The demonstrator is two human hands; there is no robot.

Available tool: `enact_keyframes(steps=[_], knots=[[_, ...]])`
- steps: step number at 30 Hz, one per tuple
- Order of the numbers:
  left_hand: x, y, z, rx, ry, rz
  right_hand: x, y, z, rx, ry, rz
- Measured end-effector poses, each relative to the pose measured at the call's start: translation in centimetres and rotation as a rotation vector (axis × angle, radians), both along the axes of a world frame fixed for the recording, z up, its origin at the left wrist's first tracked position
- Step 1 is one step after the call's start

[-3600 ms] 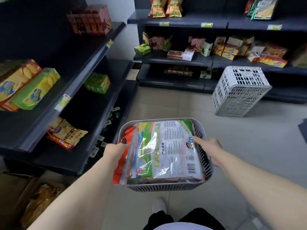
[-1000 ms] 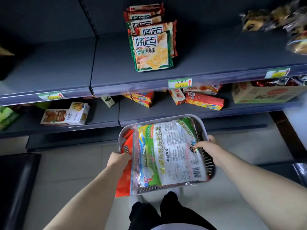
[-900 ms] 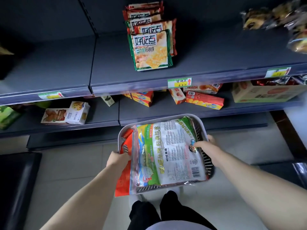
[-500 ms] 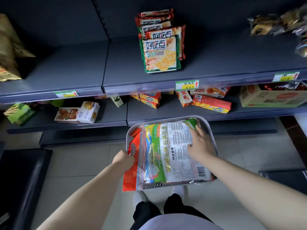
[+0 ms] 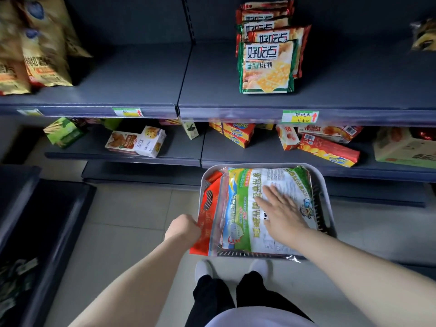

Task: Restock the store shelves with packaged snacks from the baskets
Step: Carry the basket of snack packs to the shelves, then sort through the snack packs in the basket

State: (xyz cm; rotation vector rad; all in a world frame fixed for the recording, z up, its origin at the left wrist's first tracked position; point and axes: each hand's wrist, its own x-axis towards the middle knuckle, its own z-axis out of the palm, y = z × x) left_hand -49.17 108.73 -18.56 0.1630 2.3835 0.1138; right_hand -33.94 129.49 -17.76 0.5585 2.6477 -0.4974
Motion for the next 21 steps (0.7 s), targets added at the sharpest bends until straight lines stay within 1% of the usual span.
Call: enact_keyframes(steps=[2,9,13,15,18,21], knots=[[-0.1,0.5,0.7,0.065,-0.042,0.032,0.1,0.1,0.5,-0.009,-0.005,0.001],[-1.0,3.1,4.8,0.346,-0.306,0.128,1.6,-2.6,2.1,-0.063,-0.049,0.030],[-1.0,4.0,7.5,0.393,-0.407,0.086,2.6,-4.9,2.8,-0.045,-0.016,-0.057],[-0.9,4.4,8.6,0.465,-0.445,0.098,3.1,-5.4,3.0,-0.026,0.004,-0.104],[-1.1,4.9,10.1,0.636,-0.555,0.199,3.9,-6.3,2.9,0.059,0.108,-0.198],[-1.1,6.0,11.7,0.786,-0.641,0.239,4.3,-6.9,3.5,0.161,0.347,-0.382]])
